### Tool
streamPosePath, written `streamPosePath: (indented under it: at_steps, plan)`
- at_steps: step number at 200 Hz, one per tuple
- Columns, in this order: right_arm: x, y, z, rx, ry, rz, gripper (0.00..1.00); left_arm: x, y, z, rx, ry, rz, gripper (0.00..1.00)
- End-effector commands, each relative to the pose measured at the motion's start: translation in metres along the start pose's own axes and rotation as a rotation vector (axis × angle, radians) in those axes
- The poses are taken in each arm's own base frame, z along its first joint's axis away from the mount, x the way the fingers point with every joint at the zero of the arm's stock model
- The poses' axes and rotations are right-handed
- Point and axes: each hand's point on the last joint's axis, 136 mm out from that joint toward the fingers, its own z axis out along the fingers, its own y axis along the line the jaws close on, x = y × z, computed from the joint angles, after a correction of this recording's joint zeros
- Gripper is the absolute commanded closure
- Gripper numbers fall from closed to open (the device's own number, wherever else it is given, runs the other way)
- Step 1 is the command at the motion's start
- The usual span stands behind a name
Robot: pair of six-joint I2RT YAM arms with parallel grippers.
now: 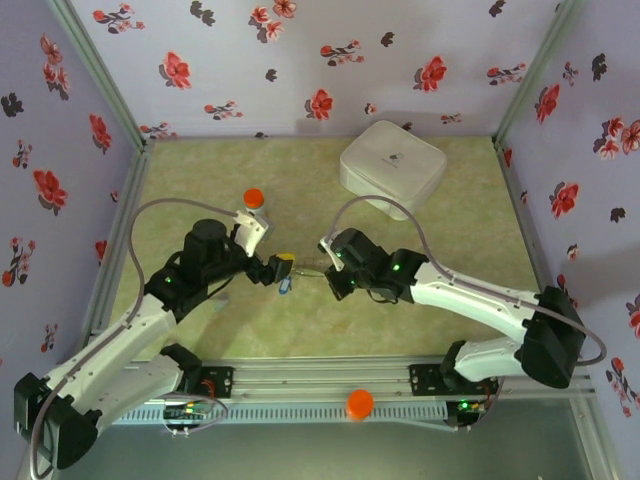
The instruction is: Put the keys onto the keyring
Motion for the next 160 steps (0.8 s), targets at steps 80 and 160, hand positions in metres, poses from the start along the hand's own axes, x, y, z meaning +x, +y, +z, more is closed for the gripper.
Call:
streamPosePath:
  at_steps: [80, 160]
  plan:
    - [-0.034, 0.035, -0.041, -0.200, -0.226, -0.315, 1.00, -0.020, -0.018, -0.015, 0.106, 0.047, 0.206, 0.37]
    - [-0.045, 0.061, -0.062, -0.327, -0.356, -0.475, 1.00, -0.010, -0.046, -0.015, 0.254, -0.008, 0.245, 0.49]
